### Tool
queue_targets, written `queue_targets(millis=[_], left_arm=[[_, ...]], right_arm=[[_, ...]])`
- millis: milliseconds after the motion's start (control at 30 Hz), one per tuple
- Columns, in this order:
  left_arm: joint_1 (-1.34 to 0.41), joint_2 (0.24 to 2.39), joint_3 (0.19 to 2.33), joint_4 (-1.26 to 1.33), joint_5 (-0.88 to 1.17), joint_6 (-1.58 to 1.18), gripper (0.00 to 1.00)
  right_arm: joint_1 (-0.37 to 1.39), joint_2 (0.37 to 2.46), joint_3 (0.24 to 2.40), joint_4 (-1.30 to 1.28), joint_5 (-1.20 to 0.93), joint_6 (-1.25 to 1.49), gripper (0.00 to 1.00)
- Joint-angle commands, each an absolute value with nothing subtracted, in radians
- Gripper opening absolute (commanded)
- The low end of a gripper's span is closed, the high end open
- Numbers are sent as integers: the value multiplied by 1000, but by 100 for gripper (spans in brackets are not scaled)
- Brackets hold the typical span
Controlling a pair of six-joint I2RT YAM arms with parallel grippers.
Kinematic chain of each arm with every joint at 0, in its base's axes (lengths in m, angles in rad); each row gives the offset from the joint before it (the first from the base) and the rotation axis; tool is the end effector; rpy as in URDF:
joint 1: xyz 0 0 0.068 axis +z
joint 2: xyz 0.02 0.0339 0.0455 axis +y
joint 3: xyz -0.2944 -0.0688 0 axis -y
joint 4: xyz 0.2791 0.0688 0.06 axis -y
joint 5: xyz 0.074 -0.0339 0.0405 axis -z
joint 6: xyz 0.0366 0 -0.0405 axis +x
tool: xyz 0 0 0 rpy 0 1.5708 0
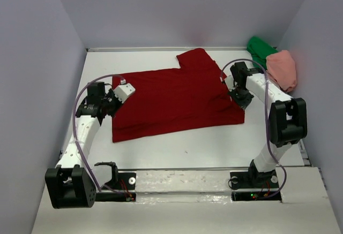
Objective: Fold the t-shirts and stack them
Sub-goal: Fold the flattened tshirt in 1/3 of the way
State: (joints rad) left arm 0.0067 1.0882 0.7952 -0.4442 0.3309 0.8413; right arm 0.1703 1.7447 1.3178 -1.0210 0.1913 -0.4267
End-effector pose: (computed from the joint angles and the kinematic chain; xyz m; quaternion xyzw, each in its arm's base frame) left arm 0.2484 -0.0102 0.2781 0.4265 0.7975 0.0270 0.4259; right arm 0.3592 0.0547 0.2334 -0.2866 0.9513 -0.1024 0.0484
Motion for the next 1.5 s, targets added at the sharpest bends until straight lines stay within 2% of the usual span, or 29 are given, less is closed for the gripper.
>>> queue_targets(millis=[0, 300, 533, 833, 1067, 1467], left_arm=[[6, 1068, 883, -439, 351, 778, 0], [6, 1002, 790, -302, 146, 677, 0], [5, 976, 742, -261, 97, 637, 0], [5, 986, 762, -265, 97, 592, 0], [6, 986, 726, -238, 63, 557, 0], [6, 950, 647, -157, -28, 523, 0]], right_arm=[[164, 1721, 1381, -1078, 121, -434, 0], [164, 1848, 1342, -986, 9, -463, 0], [164, 1868, 1347, -945, -98, -508, 0], [164, 1789, 1256, -853, -143, -583, 0], [164, 1517, 1083, -629, -132, -629, 0], [164, 1526, 977, -571, -149, -670, 0]])
